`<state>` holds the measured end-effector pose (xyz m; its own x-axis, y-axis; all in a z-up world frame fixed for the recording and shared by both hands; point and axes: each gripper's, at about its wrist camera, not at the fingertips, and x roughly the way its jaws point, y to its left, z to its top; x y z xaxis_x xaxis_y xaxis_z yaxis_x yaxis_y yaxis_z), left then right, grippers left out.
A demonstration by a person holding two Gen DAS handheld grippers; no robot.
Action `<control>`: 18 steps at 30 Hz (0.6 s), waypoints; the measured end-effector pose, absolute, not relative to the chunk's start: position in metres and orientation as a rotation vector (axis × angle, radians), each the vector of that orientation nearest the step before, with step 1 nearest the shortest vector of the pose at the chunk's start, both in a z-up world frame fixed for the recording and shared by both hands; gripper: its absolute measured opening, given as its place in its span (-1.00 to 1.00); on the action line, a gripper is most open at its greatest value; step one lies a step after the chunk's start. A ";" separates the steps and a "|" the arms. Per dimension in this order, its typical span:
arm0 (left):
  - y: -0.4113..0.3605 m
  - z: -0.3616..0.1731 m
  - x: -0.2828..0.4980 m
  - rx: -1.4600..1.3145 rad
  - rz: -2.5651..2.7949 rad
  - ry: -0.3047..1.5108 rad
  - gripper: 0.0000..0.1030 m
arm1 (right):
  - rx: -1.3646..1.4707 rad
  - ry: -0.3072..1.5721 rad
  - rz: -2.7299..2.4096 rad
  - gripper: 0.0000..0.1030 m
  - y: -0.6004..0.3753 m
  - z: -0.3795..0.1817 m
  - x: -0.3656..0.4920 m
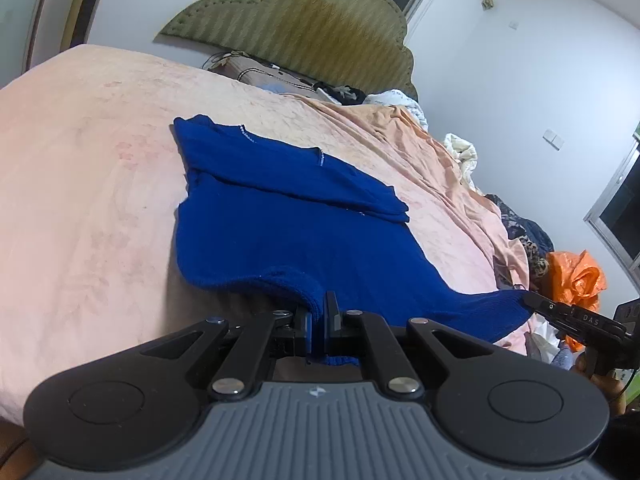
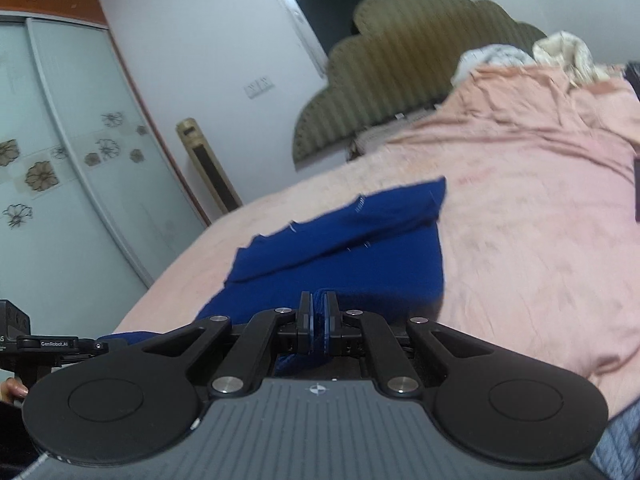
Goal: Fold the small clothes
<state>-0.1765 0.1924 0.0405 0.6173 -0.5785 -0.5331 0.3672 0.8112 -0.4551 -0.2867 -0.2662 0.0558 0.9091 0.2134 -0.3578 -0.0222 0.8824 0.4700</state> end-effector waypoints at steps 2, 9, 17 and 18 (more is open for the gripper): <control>0.194 0.042 -0.172 -0.329 -0.558 0.712 -0.90 | 0.494 0.419 0.121 -0.84 -0.269 0.052 -0.284; 0.186 0.056 -0.137 -0.379 -0.571 0.654 -0.90 | 0.594 0.377 0.087 -0.84 -0.289 0.045 -0.260; 0.161 0.083 -0.088 -0.307 -0.539 0.553 -0.90 | 0.634 0.309 0.027 -0.84 -0.305 0.048 -0.200; 0.157 0.084 -0.081 -0.299 -0.531 0.547 -0.90 | 0.619 0.304 0.018 -0.84 -0.305 0.050 -0.193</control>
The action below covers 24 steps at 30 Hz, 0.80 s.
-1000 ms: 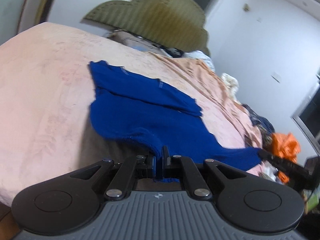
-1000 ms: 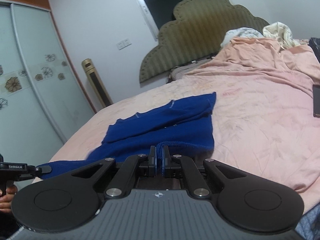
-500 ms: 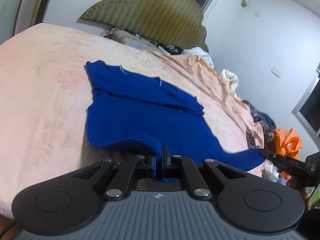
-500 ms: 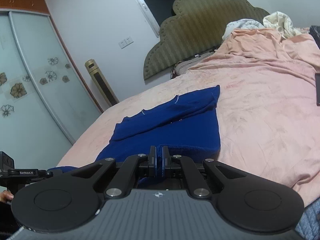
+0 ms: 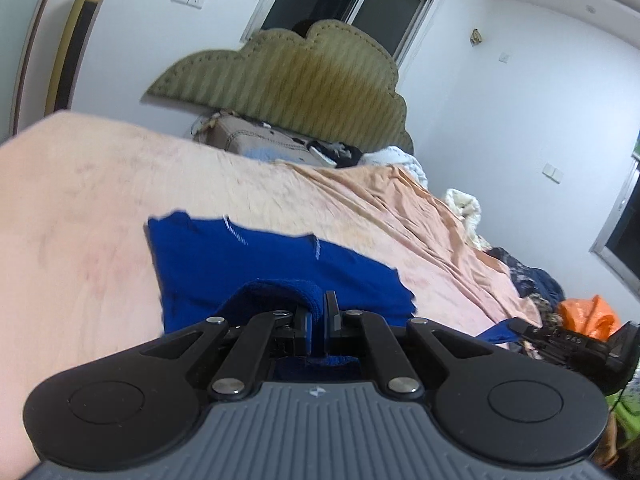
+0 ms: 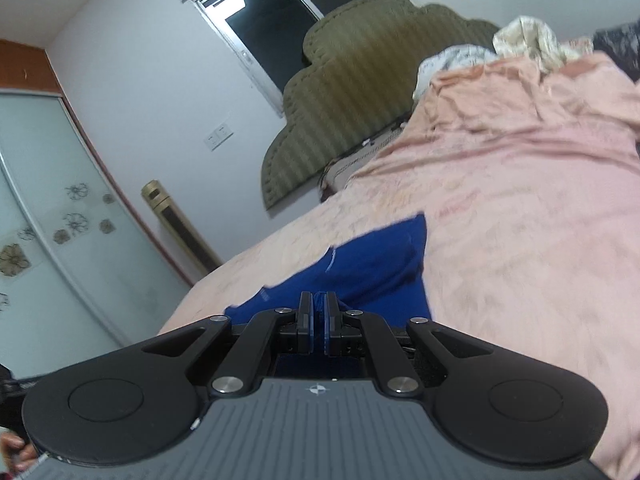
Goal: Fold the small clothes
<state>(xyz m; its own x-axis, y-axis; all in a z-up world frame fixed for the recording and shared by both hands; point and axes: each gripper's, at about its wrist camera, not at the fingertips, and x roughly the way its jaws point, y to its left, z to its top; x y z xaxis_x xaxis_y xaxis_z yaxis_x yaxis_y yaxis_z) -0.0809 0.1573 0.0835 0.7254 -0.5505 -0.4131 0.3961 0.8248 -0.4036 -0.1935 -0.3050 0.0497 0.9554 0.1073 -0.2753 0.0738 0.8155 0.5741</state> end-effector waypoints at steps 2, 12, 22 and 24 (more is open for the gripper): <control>0.152 0.084 -0.067 -0.288 -0.519 0.541 -0.90 | 0.592 0.290 0.003 -0.84 -0.305 0.054 -0.179; 0.139 0.087 -0.014 -0.256 -0.468 0.532 -0.90 | 0.552 0.262 -0.048 -0.84 -0.310 0.061 -0.115; 0.125 0.097 0.044 -0.210 -0.446 0.521 -0.90 | 0.525 0.227 -0.081 -0.84 -0.319 0.072 -0.060; 0.122 0.092 0.063 -0.223 -0.442 0.545 -0.90 | 0.512 0.227 -0.091 -0.84 -0.321 0.071 -0.046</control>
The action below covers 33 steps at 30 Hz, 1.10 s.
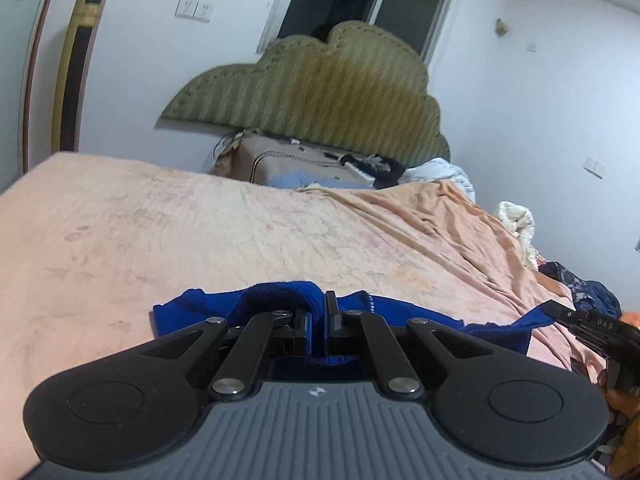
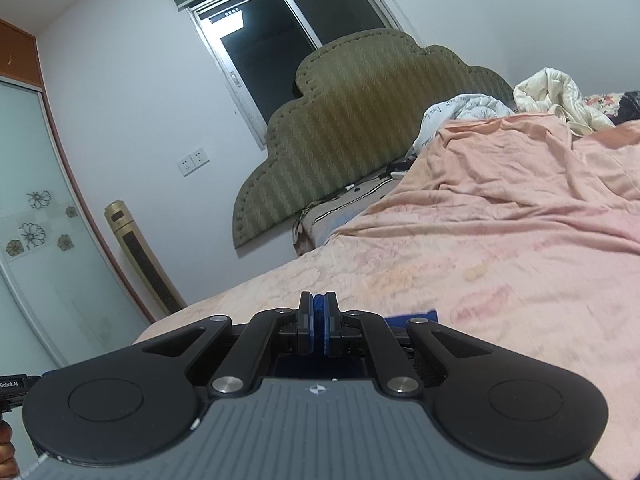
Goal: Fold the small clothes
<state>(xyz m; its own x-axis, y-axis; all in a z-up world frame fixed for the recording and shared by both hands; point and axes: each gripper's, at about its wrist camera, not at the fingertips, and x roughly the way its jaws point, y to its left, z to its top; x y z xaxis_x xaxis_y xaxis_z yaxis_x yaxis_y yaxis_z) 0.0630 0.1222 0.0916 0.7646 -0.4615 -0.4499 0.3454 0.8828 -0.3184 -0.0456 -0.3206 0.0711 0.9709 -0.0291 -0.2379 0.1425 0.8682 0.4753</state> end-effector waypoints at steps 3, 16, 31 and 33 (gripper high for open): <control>0.118 0.081 0.090 -0.241 -0.427 0.570 -0.90 | 0.491 0.243 -0.107 -0.84 -0.322 0.067 -0.022; 0.106 0.026 0.183 -0.268 -0.319 0.668 -0.90 | 0.489 0.340 -0.153 -0.84 -0.341 0.027 0.096; 0.126 -0.017 0.233 -0.448 -0.230 0.854 -0.34 | 0.498 0.530 -0.205 -0.69 -0.349 -0.028 0.176; 0.134 -0.009 0.229 -0.439 -0.179 0.806 0.26 | 0.506 0.527 -0.225 -0.64 -0.353 -0.031 0.179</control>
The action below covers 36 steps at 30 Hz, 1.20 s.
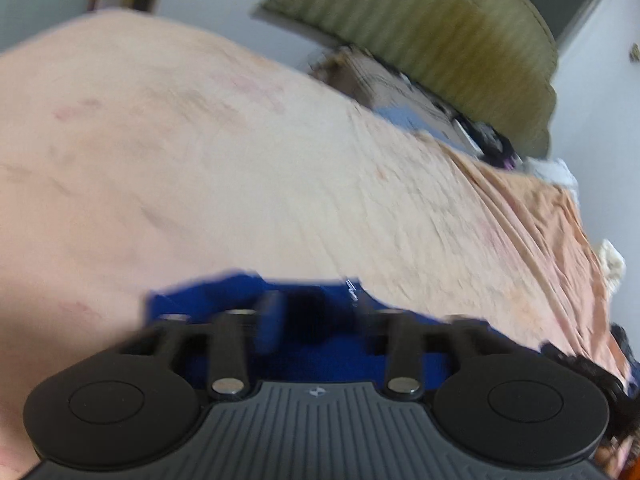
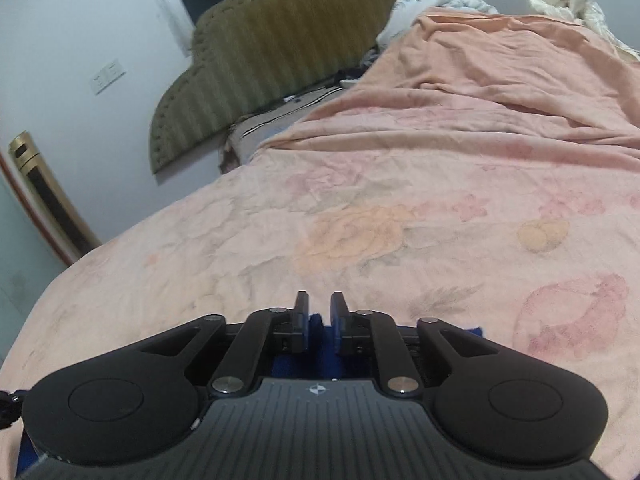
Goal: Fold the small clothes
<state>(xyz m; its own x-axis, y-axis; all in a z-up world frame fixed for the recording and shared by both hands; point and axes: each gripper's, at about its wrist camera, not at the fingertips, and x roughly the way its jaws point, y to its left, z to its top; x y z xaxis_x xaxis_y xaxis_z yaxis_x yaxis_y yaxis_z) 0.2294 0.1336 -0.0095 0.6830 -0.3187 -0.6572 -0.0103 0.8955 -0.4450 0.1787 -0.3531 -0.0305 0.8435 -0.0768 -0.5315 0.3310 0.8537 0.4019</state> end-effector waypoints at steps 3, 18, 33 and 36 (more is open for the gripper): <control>0.145 0.004 0.222 -0.422 -0.137 0.727 0.45 | 0.512 0.514 -0.255 -0.61 -0.356 -0.027 0.174; 0.123 -0.005 0.180 -0.131 -0.188 0.788 0.45 | 0.107 0.706 -0.022 -0.15 -0.275 -0.030 0.188; 0.203 -0.006 0.068 -0.331 -0.443 0.825 0.42 | 0.356 0.551 -0.128 0.22 -0.317 -0.002 0.028; 0.196 -0.010 0.053 -0.304 -0.493 0.808 0.42 | 0.412 0.578 -0.182 0.24 -0.334 -0.012 -0.003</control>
<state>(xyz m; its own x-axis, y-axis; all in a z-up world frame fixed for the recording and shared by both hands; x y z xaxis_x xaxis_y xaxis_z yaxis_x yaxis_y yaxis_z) 0.0534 0.1961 -0.0104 0.5876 -0.5284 -0.6128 0.3022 0.8458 -0.4396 -0.0033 -0.3340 -0.0122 0.8244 -0.0524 -0.5636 0.2802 0.9029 0.3259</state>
